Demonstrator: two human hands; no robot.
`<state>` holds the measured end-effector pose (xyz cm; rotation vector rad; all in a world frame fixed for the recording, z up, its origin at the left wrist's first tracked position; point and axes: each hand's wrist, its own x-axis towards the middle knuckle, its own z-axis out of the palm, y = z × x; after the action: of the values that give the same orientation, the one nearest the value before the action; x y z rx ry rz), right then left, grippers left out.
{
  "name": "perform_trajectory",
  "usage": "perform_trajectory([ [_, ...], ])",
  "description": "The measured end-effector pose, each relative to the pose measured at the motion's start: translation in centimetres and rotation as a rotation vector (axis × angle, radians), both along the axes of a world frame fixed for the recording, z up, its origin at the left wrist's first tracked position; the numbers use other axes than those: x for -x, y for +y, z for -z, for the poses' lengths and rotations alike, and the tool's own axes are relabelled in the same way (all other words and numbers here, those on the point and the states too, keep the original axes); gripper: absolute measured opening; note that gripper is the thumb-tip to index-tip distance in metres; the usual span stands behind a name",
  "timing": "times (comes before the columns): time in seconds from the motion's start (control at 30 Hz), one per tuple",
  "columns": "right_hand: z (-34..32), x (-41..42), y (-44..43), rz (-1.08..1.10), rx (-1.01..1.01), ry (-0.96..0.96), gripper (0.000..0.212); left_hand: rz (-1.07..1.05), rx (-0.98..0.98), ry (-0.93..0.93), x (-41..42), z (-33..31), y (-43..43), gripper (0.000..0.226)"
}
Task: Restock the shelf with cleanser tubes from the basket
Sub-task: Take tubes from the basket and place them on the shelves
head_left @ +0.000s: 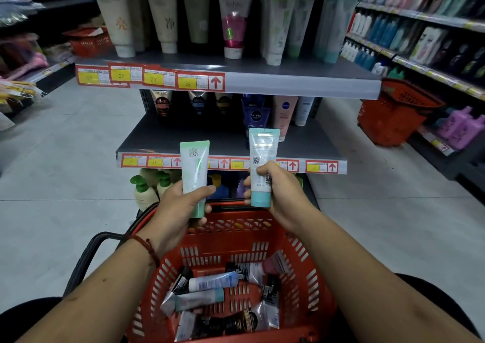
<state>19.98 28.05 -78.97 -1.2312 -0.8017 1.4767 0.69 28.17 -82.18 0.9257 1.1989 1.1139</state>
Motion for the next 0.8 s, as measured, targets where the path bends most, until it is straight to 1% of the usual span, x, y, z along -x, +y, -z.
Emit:
perform_trajectory([
  [0.17,0.0,-0.21,-0.01,0.016,0.016,-0.012,0.039,0.009,0.003,0.01,0.12,0.26,0.13,0.031],
  [0.5,-0.02,0.12,-0.11,0.024,0.018,-0.002,0.033,0.005,-0.001,0.024,0.66,0.52,0.07,0.032],
  [0.8,0.04,-0.12,0.03,0.023,0.019,-0.01,0.034,0.033,-0.009,0.014,0.41,0.29,-0.14,0.032],
])
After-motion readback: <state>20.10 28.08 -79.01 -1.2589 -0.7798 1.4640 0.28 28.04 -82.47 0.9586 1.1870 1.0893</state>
